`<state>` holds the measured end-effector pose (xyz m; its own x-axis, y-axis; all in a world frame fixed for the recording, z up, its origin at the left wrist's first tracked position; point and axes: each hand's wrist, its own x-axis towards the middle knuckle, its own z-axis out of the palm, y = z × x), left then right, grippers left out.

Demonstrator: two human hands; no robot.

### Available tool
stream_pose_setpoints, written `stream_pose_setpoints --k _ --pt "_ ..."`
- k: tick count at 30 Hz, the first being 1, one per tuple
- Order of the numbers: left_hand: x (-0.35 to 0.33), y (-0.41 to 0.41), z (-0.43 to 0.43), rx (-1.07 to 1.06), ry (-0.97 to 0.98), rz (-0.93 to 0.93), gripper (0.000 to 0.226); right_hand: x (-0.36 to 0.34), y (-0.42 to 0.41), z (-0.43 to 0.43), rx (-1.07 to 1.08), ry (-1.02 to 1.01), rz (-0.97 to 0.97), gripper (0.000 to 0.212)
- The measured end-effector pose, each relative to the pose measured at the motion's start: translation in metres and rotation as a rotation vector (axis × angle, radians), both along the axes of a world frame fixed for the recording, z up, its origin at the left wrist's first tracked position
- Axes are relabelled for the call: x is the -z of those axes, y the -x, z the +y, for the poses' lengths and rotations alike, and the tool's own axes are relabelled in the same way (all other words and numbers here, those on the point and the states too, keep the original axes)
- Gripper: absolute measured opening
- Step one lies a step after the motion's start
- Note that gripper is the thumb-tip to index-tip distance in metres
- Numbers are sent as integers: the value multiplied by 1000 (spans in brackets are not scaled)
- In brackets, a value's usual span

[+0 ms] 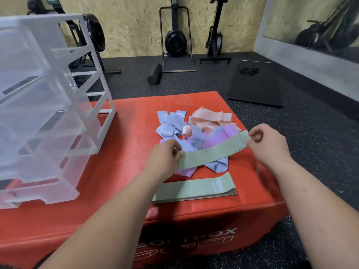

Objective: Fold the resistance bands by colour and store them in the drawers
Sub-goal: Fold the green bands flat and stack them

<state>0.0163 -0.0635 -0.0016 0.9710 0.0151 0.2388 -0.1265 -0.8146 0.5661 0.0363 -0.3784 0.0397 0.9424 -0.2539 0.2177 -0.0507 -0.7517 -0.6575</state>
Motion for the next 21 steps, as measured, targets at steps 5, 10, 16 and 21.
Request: stream_pose_setpoints --k 5,10,16,21 --pt "-13 11 15 -97 171 -128 9 -8 9 -7 93 -116 -45 30" --pt "-28 23 30 -140 383 -91 6 -9 19 -12 40 -446 77 16" --pt "-33 46 58 -149 384 5 9 -11 40 -4 -103 -537 298 7" --pt "-35 64 81 -176 265 -1 14 -12 55 6 -163 -404 382 6"
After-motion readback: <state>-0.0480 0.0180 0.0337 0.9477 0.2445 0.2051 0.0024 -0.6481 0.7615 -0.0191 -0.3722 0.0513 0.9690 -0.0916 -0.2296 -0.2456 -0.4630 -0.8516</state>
